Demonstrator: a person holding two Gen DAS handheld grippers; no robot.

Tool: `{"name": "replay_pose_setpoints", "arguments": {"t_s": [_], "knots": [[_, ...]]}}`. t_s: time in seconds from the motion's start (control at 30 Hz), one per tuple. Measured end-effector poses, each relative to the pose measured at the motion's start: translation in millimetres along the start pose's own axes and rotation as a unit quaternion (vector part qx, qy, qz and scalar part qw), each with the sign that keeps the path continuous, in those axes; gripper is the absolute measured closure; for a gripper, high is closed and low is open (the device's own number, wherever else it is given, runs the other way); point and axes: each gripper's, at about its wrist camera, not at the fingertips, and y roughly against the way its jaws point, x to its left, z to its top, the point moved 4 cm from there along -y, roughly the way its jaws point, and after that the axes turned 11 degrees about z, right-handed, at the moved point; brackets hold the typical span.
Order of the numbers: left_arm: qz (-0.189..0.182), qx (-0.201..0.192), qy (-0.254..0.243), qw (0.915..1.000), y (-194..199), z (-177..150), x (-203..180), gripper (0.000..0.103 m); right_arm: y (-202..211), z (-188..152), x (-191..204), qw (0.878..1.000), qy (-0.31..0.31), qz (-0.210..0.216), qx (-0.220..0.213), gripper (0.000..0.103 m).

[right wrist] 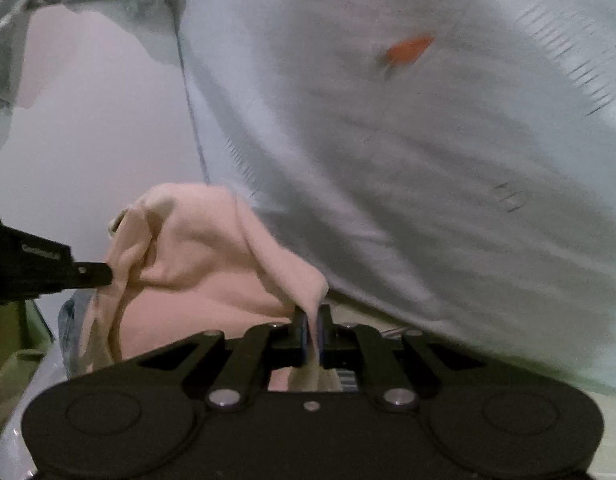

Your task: Fold clothes

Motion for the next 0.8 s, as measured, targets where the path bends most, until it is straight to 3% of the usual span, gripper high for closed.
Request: {"name": "replay_pose_setpoints", "arguments": {"t_s": [0.2,0.43,0.53,0.6,0.73,0.8], "knots": [[-0.038,0.028,-0.029,0.9985,60.4,-60.5,-35.9,0.102,108.0,-33.6,-60.5,0.995,-0.046,-0.089,-0.017,0.098],[-0.069,0.14,-0.078,0.9847,116.1,-200.0,-92.7,0.102,234.7,-149.8,-150.8,0.967,-0.145,-0.202,0.058,0.098],[-0.07,0.192,-0.092,0.9746,140.9,-257.4,-114.3,0.102,273.0,-177.6,-168.2,0.96,-0.163,-0.212,0.081,0.098],[-0.069,0.207,-0.102,0.9706,160.4,-285.1,-128.8,0.102,296.7,-193.5,-178.8,0.956,-0.175,-0.215,0.094,0.098],[-0.059,0.225,-0.115,0.9658,170.2,-311.1,-146.6,0.098,344.3,-225.3,-199.9,0.947,-0.197,-0.223,0.119,0.097],[-0.053,0.231,-0.119,0.9642,168.4,-317.6,-156.0,0.089,368.1,-241.2,-210.5,0.942,-0.209,-0.226,0.132,0.095]]}}
